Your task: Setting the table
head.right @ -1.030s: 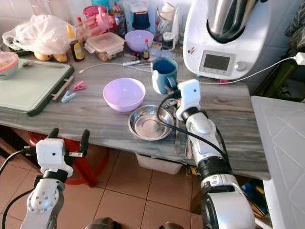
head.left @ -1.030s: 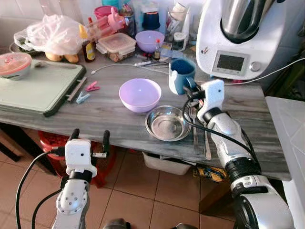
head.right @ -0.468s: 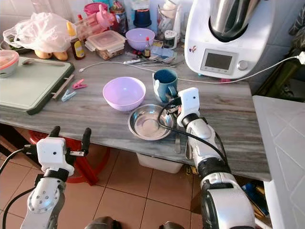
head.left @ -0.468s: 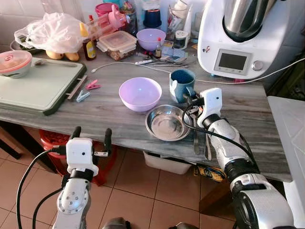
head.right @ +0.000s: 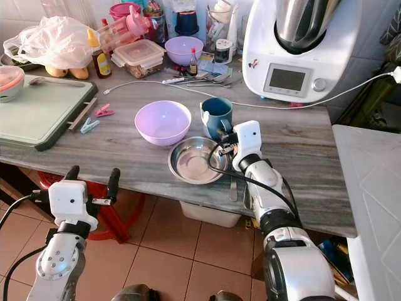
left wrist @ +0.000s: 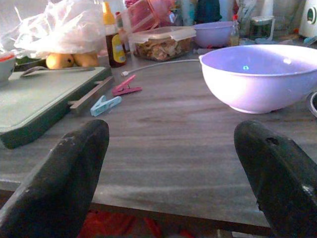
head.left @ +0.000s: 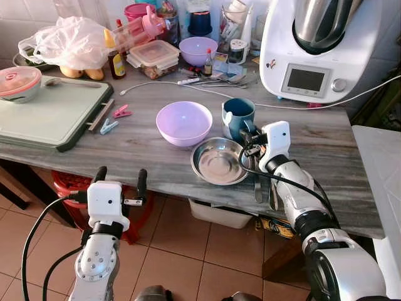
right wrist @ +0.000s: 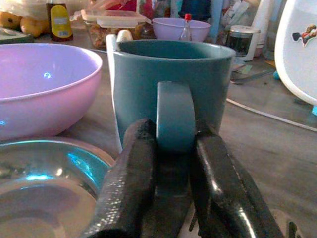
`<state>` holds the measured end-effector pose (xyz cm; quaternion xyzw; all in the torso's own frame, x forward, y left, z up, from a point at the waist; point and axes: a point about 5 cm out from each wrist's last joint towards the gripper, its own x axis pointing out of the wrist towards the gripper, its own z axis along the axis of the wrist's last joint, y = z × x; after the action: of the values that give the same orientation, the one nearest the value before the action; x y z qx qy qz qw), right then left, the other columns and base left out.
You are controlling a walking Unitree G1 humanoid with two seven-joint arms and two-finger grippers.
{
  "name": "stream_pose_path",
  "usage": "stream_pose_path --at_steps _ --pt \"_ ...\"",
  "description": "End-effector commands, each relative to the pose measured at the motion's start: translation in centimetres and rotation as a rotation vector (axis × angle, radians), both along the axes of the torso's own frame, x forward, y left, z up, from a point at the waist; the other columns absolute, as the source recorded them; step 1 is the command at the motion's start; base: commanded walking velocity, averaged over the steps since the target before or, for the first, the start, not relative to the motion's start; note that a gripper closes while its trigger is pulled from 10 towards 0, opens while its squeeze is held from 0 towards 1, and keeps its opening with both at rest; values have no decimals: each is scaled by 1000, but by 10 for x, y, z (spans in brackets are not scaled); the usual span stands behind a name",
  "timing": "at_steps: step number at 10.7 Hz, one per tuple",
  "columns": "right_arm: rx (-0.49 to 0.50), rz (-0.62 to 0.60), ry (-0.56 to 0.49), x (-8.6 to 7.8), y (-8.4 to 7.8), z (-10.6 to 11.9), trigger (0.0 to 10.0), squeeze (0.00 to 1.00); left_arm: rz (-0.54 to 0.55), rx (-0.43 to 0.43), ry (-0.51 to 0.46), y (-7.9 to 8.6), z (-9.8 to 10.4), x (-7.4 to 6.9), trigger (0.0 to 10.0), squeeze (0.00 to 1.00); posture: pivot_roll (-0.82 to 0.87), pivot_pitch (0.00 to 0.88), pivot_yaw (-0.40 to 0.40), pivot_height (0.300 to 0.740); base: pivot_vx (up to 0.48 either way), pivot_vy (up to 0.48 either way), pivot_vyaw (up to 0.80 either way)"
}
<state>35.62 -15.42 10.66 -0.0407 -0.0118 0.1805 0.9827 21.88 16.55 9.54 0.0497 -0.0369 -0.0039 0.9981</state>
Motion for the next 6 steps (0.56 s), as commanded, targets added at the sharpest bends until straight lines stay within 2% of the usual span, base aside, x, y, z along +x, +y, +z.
stream_pose_path --at_steps 1,6 --pt "4 2 -31 4 0 8 10000 1000 -10 15 -7 0 3 1 10000 0 115 61 14 740 0 0 0" --pt "-20 23 -165 -3 -2 22 10000 1000 -19 10 -5 -3 3 4 10000 0 94 65 16 740 0 0 0"
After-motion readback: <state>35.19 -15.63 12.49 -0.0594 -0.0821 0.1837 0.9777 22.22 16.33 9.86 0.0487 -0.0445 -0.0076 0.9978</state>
